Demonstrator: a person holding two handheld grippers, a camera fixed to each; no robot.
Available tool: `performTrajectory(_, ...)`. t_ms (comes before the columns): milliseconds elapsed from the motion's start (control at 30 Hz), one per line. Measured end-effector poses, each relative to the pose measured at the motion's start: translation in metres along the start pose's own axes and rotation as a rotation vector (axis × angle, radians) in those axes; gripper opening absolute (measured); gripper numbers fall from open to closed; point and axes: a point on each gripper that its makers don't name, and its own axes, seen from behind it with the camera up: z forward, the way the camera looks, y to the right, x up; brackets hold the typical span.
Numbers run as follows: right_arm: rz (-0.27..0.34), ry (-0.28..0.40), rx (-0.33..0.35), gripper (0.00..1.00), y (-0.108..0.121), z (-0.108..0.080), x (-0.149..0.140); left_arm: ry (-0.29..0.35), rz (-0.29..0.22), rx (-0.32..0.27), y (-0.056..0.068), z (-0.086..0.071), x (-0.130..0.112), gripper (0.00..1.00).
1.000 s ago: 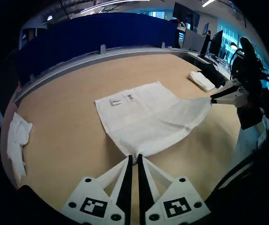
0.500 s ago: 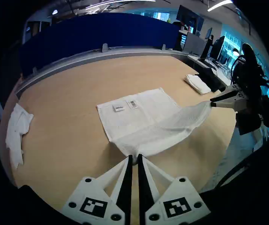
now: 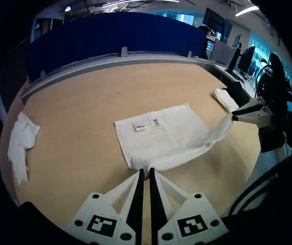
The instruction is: Fold towel
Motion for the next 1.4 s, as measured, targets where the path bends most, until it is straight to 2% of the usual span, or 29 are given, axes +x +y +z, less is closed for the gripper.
performTrajectory(300,-0.017,0.002,-0.027,0.14,0.031,0.028,0.029,-0.019,-0.004,0.042,-0.019,0.025,0.031,0.09)
performTrajectory(600,0.026,-0.012,-0.055,0.14,0.054,0.063,0.034,-0.057,0.005,0.056,-0.039,0.067,0.045,0.09)
performTrajectory(800,0.068,-0.026,-0.054,0.14,0.059,0.081,0.030,-0.098,0.006,0.065,-0.048,0.090,0.038,0.09)
performTrajectory(900,0.071,-0.037,-0.059,0.14,0.062,0.086,0.026,-0.107,0.015,0.064,-0.049,0.097,0.034,0.09)
performTrajectory(1100,0.086,-0.055,-0.068,0.14,0.068,0.099,0.017,-0.112,0.029,0.061,-0.050,0.110,0.030,0.10)
performTrajectory(1400,0.129,-0.050,-0.090,0.14,0.076,0.116,0.015,-0.103,0.004,0.089,-0.059,0.129,0.025,0.14)
